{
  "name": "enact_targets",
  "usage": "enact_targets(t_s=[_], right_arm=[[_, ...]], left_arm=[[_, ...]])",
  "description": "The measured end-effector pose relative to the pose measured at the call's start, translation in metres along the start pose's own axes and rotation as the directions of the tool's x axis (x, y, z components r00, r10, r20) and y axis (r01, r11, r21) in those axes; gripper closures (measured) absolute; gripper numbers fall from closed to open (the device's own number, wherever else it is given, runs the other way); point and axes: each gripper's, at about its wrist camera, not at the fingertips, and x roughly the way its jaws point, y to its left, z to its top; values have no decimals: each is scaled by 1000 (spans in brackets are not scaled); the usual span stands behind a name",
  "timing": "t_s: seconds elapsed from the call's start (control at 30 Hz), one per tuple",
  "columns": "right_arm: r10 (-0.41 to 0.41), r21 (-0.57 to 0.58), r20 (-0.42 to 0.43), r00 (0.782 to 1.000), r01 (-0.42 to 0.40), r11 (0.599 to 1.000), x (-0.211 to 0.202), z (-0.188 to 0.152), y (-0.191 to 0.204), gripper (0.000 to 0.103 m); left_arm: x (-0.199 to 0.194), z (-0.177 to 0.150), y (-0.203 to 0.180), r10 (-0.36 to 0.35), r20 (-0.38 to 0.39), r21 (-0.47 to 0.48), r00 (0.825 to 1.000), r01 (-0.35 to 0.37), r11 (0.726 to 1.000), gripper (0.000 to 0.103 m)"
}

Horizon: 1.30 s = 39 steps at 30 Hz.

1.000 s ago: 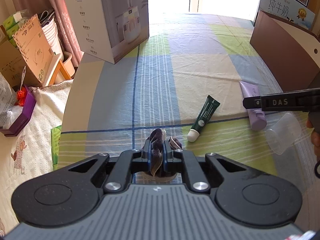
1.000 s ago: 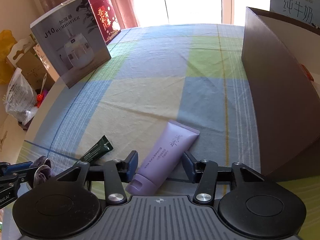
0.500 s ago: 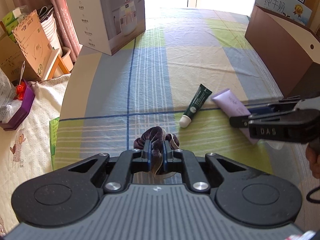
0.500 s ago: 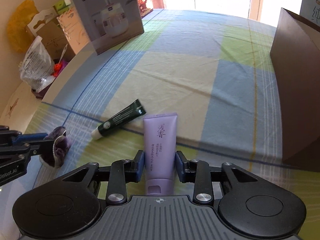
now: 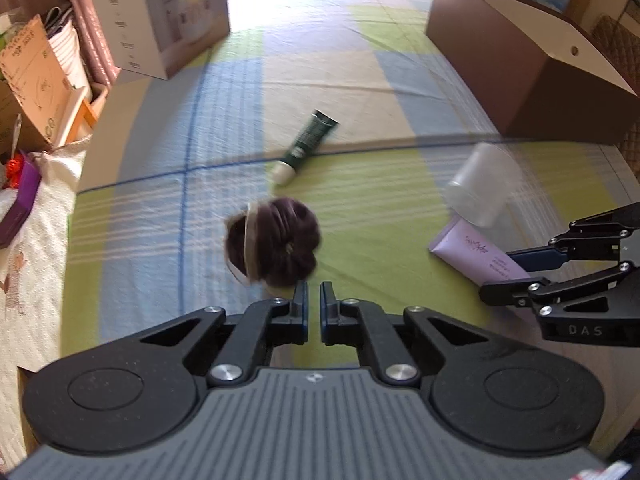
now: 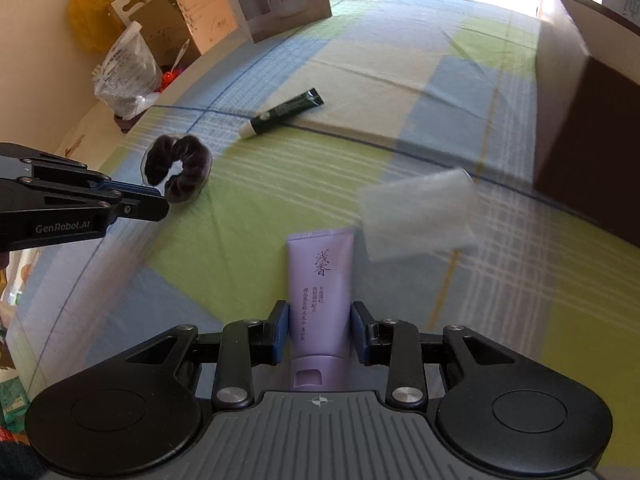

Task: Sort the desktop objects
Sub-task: 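Lift the scrunchie with the left tool while the right tool carries the purple tube toward the brown box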

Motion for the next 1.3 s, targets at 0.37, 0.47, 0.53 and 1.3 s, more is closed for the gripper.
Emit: enact_targets(t_s=[0.37, 0.47, 0.53, 1.3], right_arm=[[-164, 228, 25, 986, 154, 962, -51, -49, -77, 73], [-220, 285, 39, 975, 200, 937, -62, -55, -99, 73], [-256, 319, 42, 966, 230, 919, -68, -59, -114, 73], [-377, 480, 68, 924, 301, 824, -107, -87, -180, 73]], left_arm=[[-13, 8, -18, 82, 93, 13, 992, -84, 996, 60], [-10, 17, -12, 126, 119, 16, 985, -129, 992, 48], [-6, 23, -7, 144, 129, 11, 981, -147, 989, 48], [63, 52, 25, 226, 72, 31, 971, -229, 973, 74]])
